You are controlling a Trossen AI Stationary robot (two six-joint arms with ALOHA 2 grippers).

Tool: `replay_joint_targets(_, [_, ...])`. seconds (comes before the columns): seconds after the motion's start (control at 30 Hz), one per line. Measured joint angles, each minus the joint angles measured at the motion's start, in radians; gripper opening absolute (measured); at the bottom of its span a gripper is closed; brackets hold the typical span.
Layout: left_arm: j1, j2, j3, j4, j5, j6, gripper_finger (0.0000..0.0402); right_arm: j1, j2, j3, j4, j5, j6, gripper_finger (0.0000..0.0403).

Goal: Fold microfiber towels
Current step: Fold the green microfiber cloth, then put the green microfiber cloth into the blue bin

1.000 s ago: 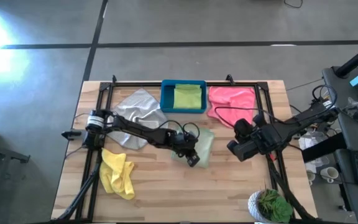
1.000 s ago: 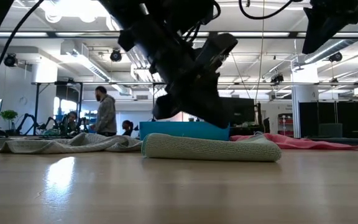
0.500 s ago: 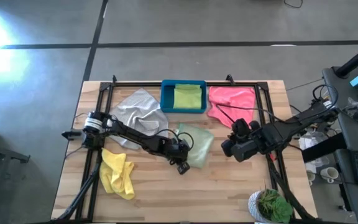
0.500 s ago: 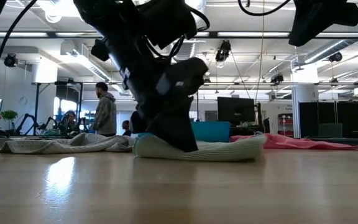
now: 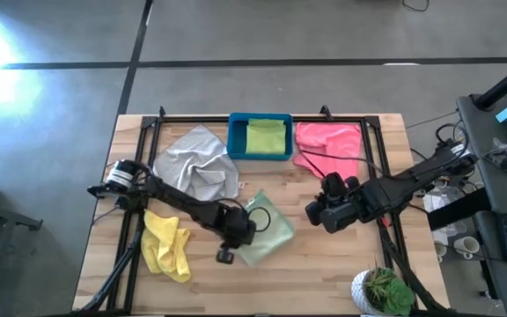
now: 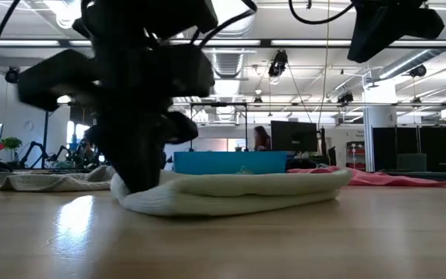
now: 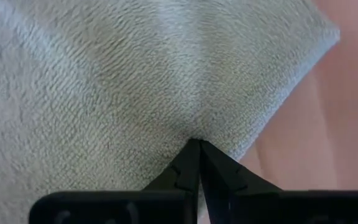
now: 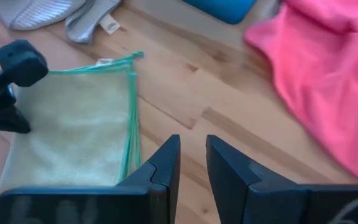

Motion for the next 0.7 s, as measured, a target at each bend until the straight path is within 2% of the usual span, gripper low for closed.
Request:
replay_joint_targets(0.13, [-0.031,-0.027,0.027,-0.123,-0.108,0.245,0.0001,0.000,0.042,0.000,0.060,-0.025,-0.007,0.0068])
replay_joint_targets(0.2, [-0.044,-0.049,0.043,-0.185,-0.165,0.292,0.0001,0.000,0.066,0.000,0.079,-0.048,-0.011,0.0068])
replay_joint_targets(0.27, [-0.054,-0.075,0.049,-0.255,-0.217,0.288,0.0001,0.000,0.089,0.000,0.087,-0.071,-0.011,0.0068])
replay_joint_targets(0.4, [-0.069,-0.177,0.068,-0.278,-0.270,0.197,0.0002,0.000,0.131,0.013,0.084,-0.079,-0.014,0.0068])
replay_joint_targets(0.7, [-0.072,-0.361,0.067,-0.313,-0.292,0.108,0.0002,-0.007,0.143,0.046,0.076,-0.067,-0.084,0.0068])
